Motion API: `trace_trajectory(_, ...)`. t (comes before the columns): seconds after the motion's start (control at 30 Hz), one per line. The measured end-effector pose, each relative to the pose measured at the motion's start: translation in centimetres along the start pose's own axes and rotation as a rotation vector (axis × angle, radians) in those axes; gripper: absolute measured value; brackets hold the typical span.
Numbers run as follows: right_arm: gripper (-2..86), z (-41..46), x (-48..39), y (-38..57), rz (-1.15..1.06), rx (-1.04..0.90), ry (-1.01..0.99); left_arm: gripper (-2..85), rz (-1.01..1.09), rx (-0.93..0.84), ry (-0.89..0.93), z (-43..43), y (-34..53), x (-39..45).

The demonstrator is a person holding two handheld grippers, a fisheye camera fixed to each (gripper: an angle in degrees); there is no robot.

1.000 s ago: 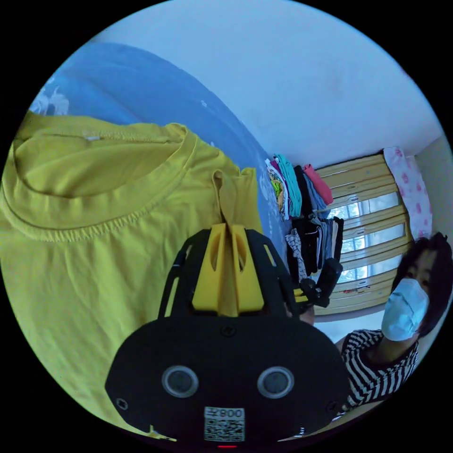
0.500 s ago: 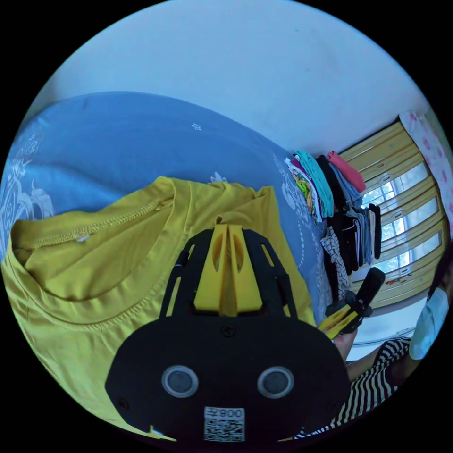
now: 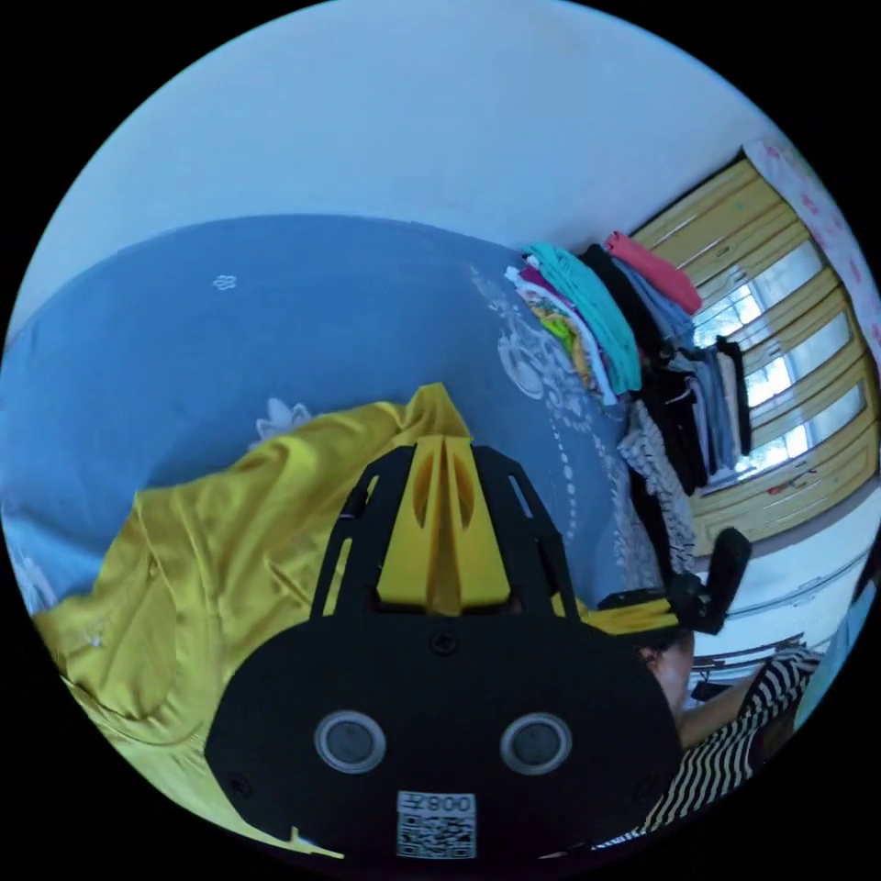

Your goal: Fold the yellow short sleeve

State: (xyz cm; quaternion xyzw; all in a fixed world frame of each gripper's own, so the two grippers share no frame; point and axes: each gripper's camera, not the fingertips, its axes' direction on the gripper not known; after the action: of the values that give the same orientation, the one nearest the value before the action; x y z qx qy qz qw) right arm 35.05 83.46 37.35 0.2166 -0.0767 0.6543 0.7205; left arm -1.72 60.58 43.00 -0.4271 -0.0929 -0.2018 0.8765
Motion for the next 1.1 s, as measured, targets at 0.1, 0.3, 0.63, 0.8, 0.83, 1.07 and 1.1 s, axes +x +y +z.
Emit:
trace_trajectory(0.1,0.1,0.1,-0.1,-0.2,0.023,0.017,-0.063,0.1,0.023,-0.042,-0.078,-0.1,-0.2,0.2)
trace_trajectory(0.3,0.2,0.7,-2.7,-1.2,0.022,0.038,-0.067,0.0,0.041,0.005,-0.035,-5.4,4.0,0.7)
trace_trajectory(0.63,0.1,5.4,-11.6,-4.6,-0.061,0.014,0.065,0.2,-0.047,0.003,0.053,-14.9,19.0,-1.4)
trace_trajectory(0.8,0.1,4.6,-16.7,-5.4,-0.092,0.095,0.232,0.6,-0.146,0.225,0.157,-24.5,25.6,-2.6)
trace_trajectory(0.83,0.1,4.5,-18.3,-5.5,-0.113,0.130,0.249,0.8,-0.159,0.265,0.160,-27.3,28.1,-2.9)
trace_trajectory(1.07,0.2,7.4,-27.3,-8.1,-0.219,0.143,0.089,4.8,-0.590,0.515,-0.113,-46.5,50.7,-9.9)
trace_trajectory(1.1,0.2,8.5,-29.4,-9.1,-0.252,0.133,0.025,5.3,-0.643,0.540,-0.121,-47.9,52.7,-10.6)
